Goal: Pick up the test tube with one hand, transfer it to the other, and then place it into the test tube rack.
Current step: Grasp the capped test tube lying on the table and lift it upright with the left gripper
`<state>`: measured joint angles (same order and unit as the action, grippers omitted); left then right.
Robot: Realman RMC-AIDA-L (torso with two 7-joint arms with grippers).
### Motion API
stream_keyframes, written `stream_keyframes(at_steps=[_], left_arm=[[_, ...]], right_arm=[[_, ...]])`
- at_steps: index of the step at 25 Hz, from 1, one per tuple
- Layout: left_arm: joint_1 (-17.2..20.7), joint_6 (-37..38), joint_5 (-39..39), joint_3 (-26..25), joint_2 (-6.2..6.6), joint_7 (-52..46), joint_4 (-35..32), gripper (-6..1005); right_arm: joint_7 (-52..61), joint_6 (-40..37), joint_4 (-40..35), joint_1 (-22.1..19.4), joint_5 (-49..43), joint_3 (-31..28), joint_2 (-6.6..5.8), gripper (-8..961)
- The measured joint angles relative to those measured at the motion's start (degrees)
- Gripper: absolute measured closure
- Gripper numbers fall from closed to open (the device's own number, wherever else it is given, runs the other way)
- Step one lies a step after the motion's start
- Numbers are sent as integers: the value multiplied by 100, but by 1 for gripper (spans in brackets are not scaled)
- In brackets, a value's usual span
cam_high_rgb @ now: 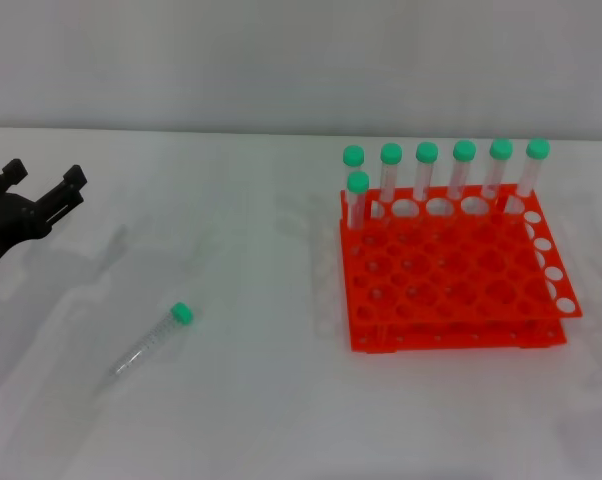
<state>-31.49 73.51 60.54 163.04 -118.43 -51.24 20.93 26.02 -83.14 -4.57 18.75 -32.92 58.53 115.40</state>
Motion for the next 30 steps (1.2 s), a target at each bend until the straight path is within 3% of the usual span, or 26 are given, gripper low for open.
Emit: stream_keyframes(at_steps=[9, 14, 19, 30], left_arm=[[-26, -13, -82, 0, -3, -67, 12, 106], [-215, 99, -634, -1, 27, -839, 491, 106], [-675, 560, -1908, 3, 122, -2500, 1631, 107], [-1810, 2076, -4785, 8, 455, -4863, 3601, 108]], right_arm=[[0, -1, 7, 6, 2, 0, 0, 80], [0, -1, 9, 7, -4, 0, 0, 80], [-4, -1, 10, 5, -6, 0, 0, 80], [-39, -1, -26, -3, 16, -16, 0, 80]])
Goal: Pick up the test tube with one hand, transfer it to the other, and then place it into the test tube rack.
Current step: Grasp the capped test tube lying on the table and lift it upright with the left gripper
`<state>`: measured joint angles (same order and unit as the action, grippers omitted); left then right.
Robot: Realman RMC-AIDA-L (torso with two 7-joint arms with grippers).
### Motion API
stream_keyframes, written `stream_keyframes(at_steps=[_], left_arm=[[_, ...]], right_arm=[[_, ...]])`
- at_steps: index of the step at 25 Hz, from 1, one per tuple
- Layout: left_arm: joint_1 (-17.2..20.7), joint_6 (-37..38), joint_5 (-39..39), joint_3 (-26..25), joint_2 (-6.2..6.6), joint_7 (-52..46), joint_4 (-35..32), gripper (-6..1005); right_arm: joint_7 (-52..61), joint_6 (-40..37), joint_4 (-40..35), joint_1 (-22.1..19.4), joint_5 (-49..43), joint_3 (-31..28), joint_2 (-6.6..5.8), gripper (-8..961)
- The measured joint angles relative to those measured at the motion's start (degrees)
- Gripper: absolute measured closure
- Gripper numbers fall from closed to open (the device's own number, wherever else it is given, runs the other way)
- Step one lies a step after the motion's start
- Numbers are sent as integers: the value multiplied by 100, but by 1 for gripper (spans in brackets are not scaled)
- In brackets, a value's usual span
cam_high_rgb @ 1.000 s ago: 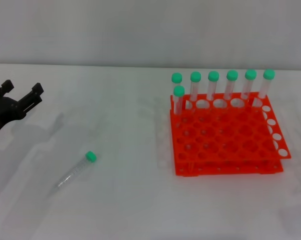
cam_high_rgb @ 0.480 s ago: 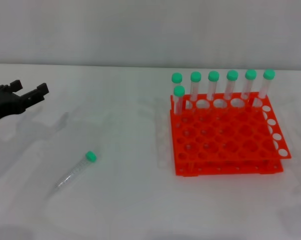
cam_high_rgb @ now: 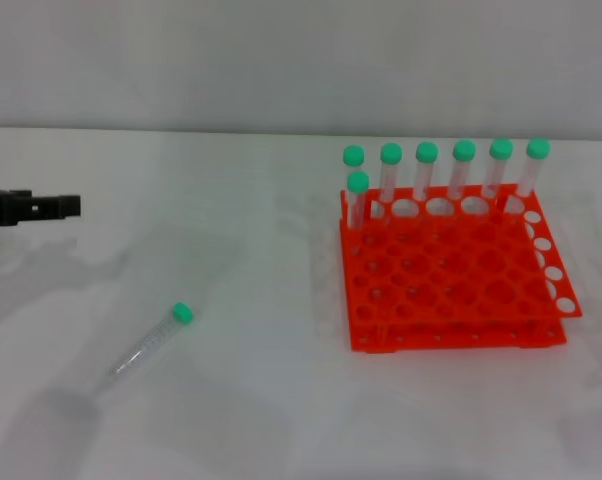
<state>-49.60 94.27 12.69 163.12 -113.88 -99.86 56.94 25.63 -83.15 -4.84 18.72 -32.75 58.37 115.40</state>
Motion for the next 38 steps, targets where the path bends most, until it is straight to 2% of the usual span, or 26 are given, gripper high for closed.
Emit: stream_keyframes(at_steps=[5, 8, 11, 13, 16, 18, 22, 24, 36, 38], left_arm=[[-590, 720, -1247, 9, 39, -315, 616, 108], [-769, 783, -1639, 10, 51, -364, 681, 108], [-1240, 832, -2752, 10, 49, -453, 688, 109], [-1519, 818, -3382, 10, -30, -496, 625, 109], [-1701, 784, -3777, 10, -115, -557, 409, 109], [-1839, 658, -4093, 10, -224, -689, 106, 109], [-2044, 229, -4611, 9, -407, -894, -255, 110], [-2089, 90, -4767, 9, -442, -949, -369, 110], [-2080, -875, -5284, 9, -455, -1394, -1430, 111], [-2072, -960, -5357, 9, -455, -1463, -1570, 147]], right_arm=[[-12, 0, -89, 5, 6, -34, -11, 80], [-16, 2, -188, -2, 19, -44, -24, 80], [-31, 8, -210, -5, 22, -134, -30, 81], [-44, 13, -211, 0, 23, -229, -31, 81], [-90, 34, -248, 5, 24, -288, -33, 81], [-105, 51, -295, 7, 23, -290, -34, 81], [-108, 78, -332, 24, 23, -290, -36, 81], [-109, 79, -338, 38, 23, -289, -35, 81], [-97, 80, -318, 25, 23, -282, -35, 81], [-88, 80, -309, 30, 23, -282, -35, 81]])
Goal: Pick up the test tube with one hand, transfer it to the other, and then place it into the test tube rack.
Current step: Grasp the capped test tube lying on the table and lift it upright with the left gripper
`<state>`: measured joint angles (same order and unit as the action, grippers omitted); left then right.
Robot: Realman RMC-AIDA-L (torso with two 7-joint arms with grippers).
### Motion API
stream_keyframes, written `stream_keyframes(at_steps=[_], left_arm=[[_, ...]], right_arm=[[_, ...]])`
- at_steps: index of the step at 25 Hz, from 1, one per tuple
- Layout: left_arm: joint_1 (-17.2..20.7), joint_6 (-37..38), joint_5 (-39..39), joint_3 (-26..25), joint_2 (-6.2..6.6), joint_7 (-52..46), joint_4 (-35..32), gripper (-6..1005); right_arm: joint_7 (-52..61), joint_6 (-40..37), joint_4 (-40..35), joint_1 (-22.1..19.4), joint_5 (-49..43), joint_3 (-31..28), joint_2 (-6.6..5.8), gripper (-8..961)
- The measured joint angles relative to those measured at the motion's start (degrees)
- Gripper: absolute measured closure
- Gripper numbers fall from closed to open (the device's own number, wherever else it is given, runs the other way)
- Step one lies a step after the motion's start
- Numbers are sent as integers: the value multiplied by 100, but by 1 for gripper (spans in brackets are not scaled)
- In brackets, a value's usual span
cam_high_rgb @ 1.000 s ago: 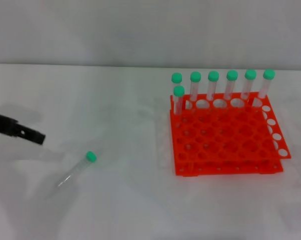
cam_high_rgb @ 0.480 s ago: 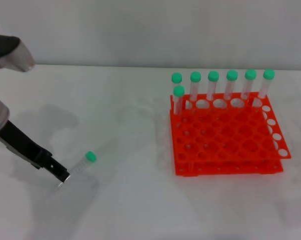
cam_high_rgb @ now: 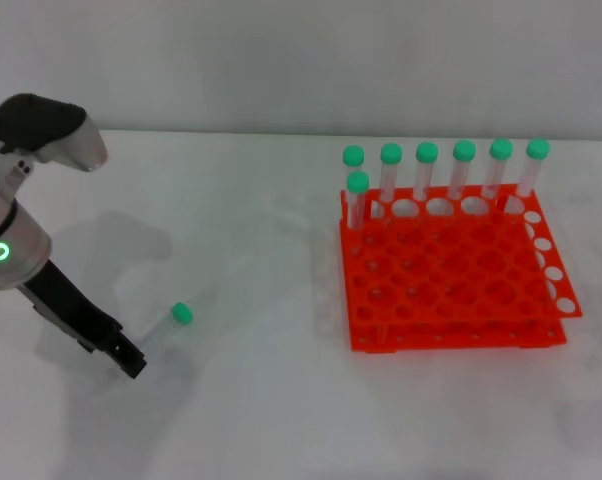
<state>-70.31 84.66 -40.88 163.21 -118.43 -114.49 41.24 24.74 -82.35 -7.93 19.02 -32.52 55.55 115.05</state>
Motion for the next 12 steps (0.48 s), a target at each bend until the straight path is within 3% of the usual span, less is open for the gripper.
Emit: stream_keyframes(at_steps=[12], left_arm=[[-124, -87, -319, 0, -1, -289, -205, 282]], right_arm=[[19, 0, 25, 23, 0, 0, 9, 80]])
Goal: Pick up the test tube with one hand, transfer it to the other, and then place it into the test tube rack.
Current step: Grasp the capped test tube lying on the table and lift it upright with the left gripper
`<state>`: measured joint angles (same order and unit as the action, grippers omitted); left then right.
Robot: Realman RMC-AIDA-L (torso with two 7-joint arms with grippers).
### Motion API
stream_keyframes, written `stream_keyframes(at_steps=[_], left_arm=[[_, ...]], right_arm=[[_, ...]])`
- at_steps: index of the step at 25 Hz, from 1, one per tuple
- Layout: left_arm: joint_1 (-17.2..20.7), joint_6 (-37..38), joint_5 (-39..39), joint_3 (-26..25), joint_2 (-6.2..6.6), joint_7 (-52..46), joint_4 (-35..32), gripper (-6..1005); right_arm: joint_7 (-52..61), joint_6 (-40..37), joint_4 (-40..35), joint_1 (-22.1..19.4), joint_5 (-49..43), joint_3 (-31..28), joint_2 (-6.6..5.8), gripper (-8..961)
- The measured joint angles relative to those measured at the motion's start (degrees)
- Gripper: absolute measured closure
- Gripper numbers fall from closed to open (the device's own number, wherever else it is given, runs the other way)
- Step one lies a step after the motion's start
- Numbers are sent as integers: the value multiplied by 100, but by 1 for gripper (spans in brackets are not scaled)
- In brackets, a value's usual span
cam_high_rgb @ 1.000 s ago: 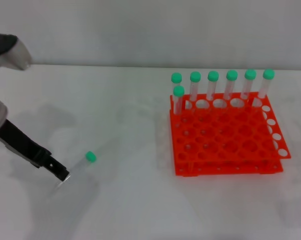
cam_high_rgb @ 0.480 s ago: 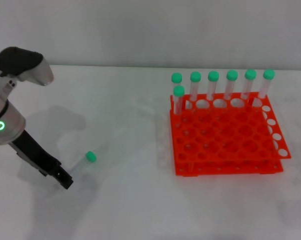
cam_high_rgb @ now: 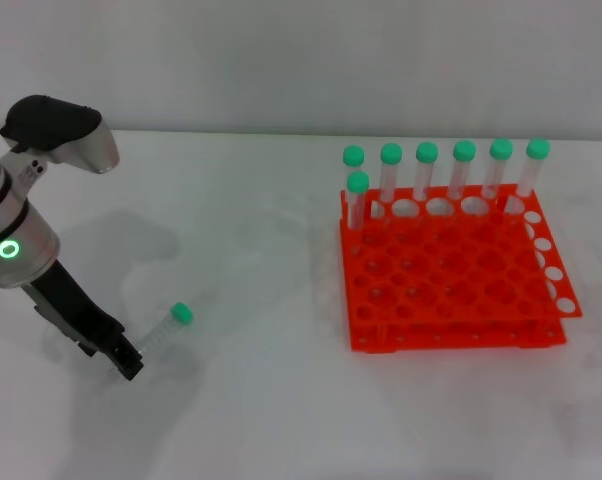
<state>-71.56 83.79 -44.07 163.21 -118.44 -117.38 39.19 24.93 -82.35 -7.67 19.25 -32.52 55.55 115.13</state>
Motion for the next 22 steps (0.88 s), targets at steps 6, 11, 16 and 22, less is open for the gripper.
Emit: stream_keyframes(at_steps=[6, 11, 16, 22], left_arm=[[-40, -140, -105, 0, -6, -161, -205, 354], [-41, -261, -288, 0, -9, -313, -419, 433], [-55, -392, -438, 0, -12, -464, -534, 503], [-65, -465, -506, 0, -12, -548, -674, 553]], right_arm=[[3, 0, 12, 0, 0, 25, 0, 81], [3, 0, 12, -3, 0, 38, 0, 81], [3, 0, 13, -9, 0, 43, 0, 81], [3, 0, 30, -9, -1, 54, 0, 80]])
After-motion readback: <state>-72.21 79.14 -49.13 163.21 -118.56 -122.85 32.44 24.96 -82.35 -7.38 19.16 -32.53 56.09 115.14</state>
